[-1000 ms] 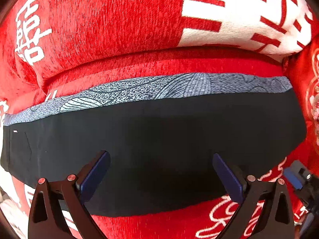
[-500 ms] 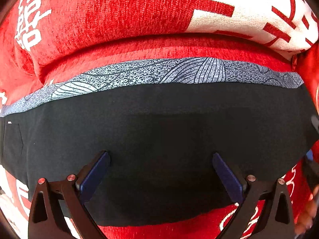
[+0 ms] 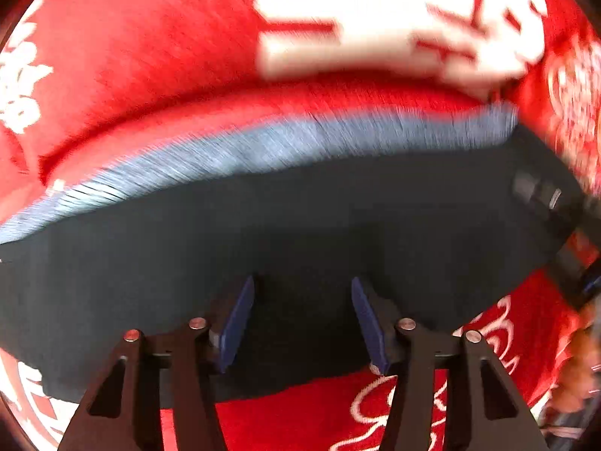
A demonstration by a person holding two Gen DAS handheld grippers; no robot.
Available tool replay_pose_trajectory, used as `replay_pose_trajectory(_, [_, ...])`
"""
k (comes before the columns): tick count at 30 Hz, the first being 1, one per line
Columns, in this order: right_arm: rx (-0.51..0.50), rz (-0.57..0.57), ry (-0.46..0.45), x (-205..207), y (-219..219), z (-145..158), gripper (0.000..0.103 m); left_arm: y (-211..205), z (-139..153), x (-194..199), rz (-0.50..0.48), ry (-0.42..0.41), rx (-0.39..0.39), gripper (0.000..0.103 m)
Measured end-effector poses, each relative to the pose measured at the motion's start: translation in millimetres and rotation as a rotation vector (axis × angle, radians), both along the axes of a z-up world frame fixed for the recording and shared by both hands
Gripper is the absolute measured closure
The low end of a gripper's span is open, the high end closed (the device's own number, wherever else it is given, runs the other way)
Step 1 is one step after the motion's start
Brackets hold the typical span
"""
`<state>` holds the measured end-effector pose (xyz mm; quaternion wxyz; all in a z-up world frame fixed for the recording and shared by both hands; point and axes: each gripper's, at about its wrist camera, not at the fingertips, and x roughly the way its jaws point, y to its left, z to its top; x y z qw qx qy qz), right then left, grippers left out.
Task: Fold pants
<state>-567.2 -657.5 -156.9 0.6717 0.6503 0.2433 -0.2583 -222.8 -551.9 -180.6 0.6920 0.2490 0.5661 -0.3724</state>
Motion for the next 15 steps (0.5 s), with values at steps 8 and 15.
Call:
replay_pose_trajectory(8, [-0.209, 0.187, 0.041, 53.6, 25.9, 67.2, 0.089, 8.3, 0.2, -15.1, -0.059, -0.113, -0.097, 0.047])
replay_pose_trajectory(15, [-0.415, 0.459, 0.145, 133.2, 86.0, 115.0, 0.089, 40.2, 3.9, -8.1, -0.077, -0.05, -0.133, 0.047])
